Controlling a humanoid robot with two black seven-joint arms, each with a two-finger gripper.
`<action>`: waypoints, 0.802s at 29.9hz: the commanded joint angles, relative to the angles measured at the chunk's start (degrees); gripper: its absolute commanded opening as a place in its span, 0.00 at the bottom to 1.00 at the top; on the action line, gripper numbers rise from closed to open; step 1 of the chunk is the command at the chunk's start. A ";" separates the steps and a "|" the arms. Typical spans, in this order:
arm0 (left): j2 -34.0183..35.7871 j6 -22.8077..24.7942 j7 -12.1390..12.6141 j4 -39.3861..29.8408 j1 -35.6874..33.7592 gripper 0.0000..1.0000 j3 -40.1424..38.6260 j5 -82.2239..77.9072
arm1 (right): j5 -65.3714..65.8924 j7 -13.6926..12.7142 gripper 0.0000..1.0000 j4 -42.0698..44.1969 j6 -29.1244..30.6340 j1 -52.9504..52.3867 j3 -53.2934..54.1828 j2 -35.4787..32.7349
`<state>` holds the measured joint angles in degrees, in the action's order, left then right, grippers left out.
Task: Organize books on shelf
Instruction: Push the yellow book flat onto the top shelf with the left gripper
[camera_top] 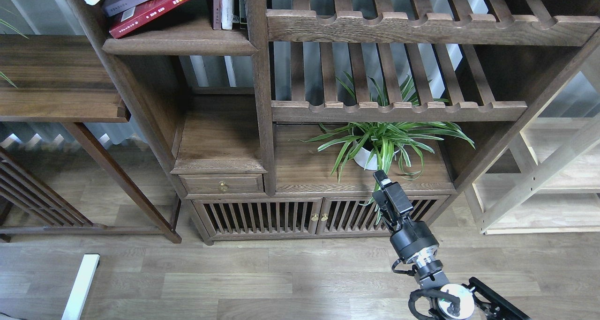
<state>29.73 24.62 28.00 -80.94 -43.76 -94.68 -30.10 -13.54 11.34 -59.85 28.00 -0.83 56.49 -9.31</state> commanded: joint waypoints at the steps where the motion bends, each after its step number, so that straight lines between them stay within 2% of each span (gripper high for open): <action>1: -0.11 -0.36 0.00 1.92 -1.06 0.00 1.60 -0.05 | 0.01 0.00 0.99 -0.09 0.00 0.13 0.20 -0.09; 8: -0.19 -1.94 0.00 5.35 -4.83 0.00 5.37 -0.05 | 0.01 -0.09 0.99 -0.71 0.00 0.83 0.91 -0.18; 17: -0.11 -10.20 0.00 10.18 -11.69 0.00 13.81 -0.14 | -0.08 -0.09 0.99 -1.23 0.00 1.62 1.78 -0.80; 24: -0.54 -10.65 0.00 16.51 -18.01 0.00 19.52 -0.14 | -0.17 -0.09 0.99 -1.67 0.00 2.15 2.57 -1.24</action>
<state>29.51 14.12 28.00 -67.05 -59.33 -77.52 -30.24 -13.67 11.25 -61.40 28.00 1.15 58.84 -10.52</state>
